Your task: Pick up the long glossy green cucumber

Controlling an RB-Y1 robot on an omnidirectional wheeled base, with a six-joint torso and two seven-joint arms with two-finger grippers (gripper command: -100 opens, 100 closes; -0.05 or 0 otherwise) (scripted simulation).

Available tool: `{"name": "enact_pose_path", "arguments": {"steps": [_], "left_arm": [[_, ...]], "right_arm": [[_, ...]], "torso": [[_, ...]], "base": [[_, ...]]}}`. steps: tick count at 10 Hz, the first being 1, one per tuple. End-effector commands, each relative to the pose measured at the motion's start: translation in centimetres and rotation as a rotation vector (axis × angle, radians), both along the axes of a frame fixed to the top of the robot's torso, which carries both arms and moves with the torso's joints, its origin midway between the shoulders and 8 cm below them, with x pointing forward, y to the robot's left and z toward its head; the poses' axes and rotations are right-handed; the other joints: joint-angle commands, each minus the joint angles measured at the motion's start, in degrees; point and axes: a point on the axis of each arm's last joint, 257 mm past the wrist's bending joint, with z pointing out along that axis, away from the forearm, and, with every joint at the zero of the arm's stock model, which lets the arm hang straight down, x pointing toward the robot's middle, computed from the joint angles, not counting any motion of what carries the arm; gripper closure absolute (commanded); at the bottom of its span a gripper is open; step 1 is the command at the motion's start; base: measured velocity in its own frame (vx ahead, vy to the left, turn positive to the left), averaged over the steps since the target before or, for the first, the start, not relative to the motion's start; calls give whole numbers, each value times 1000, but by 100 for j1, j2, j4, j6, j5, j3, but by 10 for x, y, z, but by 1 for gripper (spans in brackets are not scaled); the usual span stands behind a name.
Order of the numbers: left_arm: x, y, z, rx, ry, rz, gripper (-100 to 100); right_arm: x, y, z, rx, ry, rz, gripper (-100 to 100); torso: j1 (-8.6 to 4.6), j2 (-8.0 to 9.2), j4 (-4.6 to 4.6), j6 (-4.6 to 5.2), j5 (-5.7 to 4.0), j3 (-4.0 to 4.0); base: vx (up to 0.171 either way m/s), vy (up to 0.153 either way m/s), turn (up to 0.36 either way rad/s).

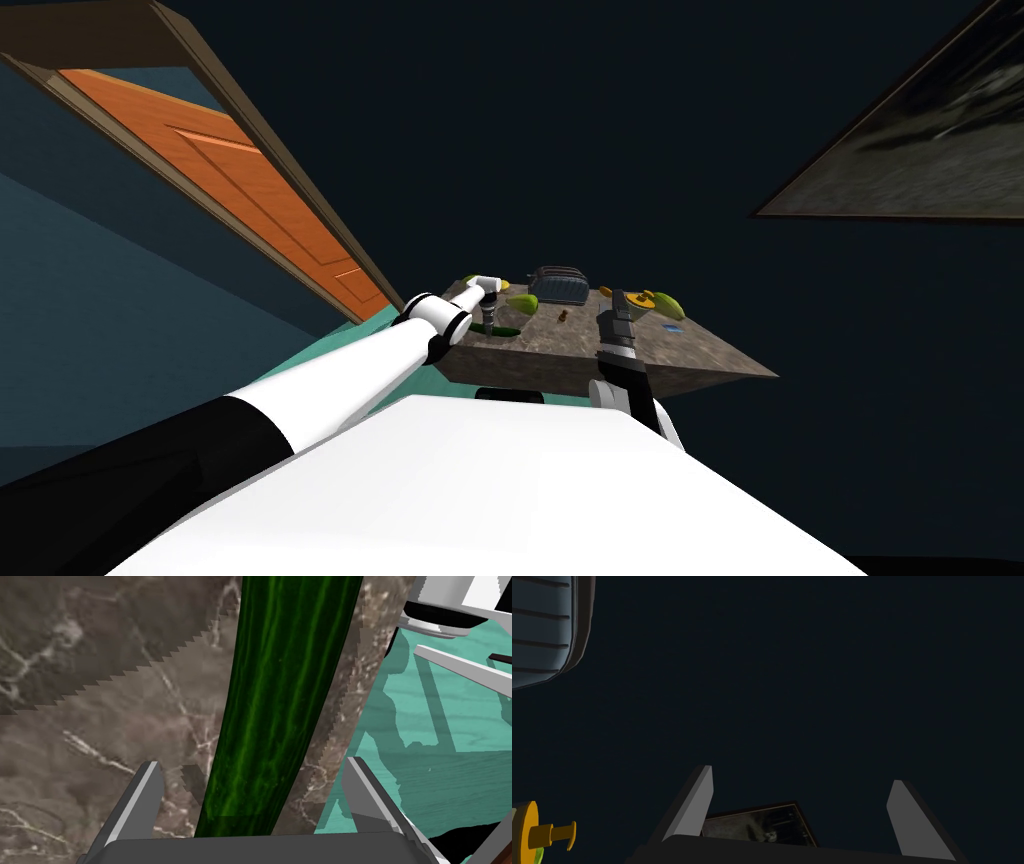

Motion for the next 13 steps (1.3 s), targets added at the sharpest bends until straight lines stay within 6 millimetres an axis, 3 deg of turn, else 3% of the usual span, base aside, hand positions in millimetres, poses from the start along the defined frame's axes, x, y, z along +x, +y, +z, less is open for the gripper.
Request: {"name": "enact_pose_path", "arguments": {"steps": [1,2,4,5,6,10,11,12,13], "left_arm": [[2,19,-3,-1,-4,-8,-100],[-4,21,-7,4,17,-1,-100],[3,41,-7,2,-5,-14,-100],[2,34,-8,2,-3,-9,-100],[2,35,-8,2,-3,-12,100],[2,34,-8,1,-3,-13,100],[2,34,-8,1,-2,-13,0],[2,19,-3,-1,-4,-8,100],[1,7,-1,-2,-3,-5,100]], "right_arm": [[0,0,0,0,0,0,0],[0,0,0,0,0,0,0],[0,0,0,0,0,0,0],[0,0,0,0,0,0,0],[0,0,0,0,0,0,0],[0,0,0,0,0,0,0],[0,0,0,0,0,0,0],[0,0,0,0,0,0,0],[0,0,0,0,0,0,0]], "torso": [[0,0,0,0,0,0],[-12,5,1,1,-2,2],[3,0,1,1,0,1],[1,2,0,0,1,1],[13,0,0,2,2,0],[29,-2,1,-3,5,0],[30,-2,1,-2,5,0],[30,-2,1,-2,5,0],[48,-7,3,2,8,-1]], "base": [[-28,-123,24],[-16,-88,10],[-11,-77,20],[-8,-41,13],[-1,-7,-2],[0,0,0],[0,0,0],[17,70,-26],[33,131,-48]]}}
